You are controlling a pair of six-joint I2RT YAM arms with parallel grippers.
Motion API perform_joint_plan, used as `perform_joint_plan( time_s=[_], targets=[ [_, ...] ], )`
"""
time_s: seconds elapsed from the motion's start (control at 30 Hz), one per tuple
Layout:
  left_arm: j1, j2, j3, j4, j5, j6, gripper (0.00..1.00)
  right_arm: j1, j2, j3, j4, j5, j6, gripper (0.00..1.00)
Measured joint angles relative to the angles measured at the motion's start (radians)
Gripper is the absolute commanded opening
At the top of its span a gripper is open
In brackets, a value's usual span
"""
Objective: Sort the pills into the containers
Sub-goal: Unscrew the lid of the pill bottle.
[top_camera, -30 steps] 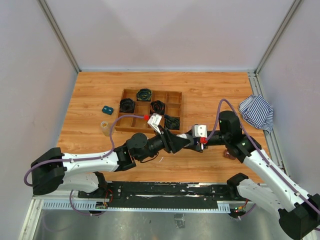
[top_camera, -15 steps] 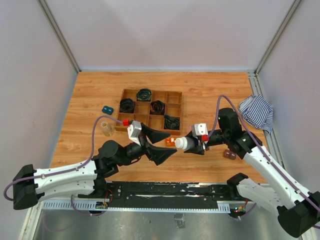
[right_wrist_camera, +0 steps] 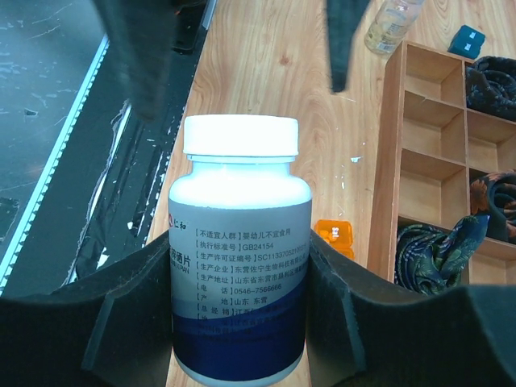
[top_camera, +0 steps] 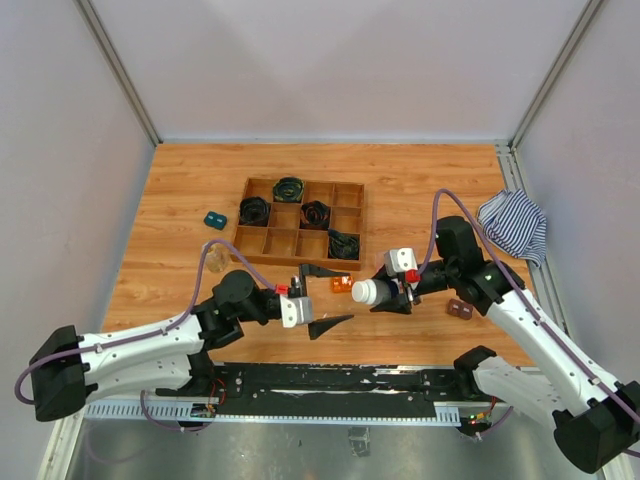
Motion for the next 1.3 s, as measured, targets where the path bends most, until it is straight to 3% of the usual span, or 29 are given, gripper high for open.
perform_joint_plan(
  time_s=[0.2,0.33,0.53,0.7,0.97,1.13,1.3],
  targets=[
    [0.051,0.087,0.063,-0.018,0.056,0.066,0.70,0.000,0.014,0.001,-0.010,0.001,-0.004,0.01],
    [0.051,0.137,0.093,-0.023,0.068,0.078,0.56,0.000,0.016,0.002,-0.015,0.001,-0.008,0.01],
    [0.051,0.158,0.097,-0.027,0.076,0.077,0.57,0.000,0.016,0.002,-0.019,0.005,-0.014,0.01],
    [0.051,0.157,0.097,-0.023,0.074,0.070,0.64,0.000,0.016,0.002,-0.020,0.005,-0.015,0.01],
    [0.051,0.146,0.097,-0.015,0.076,0.047,0.62,0.000,0.017,0.002,-0.020,0.005,-0.015,0.01],
    [0.051,0.146,0.097,-0.014,0.090,0.035,0.51,0.000,0.017,0.002,-0.020,0.005,-0.015,0.01],
    [0.051,0.158,0.106,-0.022,0.116,0.012,0.24,0.000,0.017,0.002,-0.023,0.005,-0.017,0.01]
  ],
)
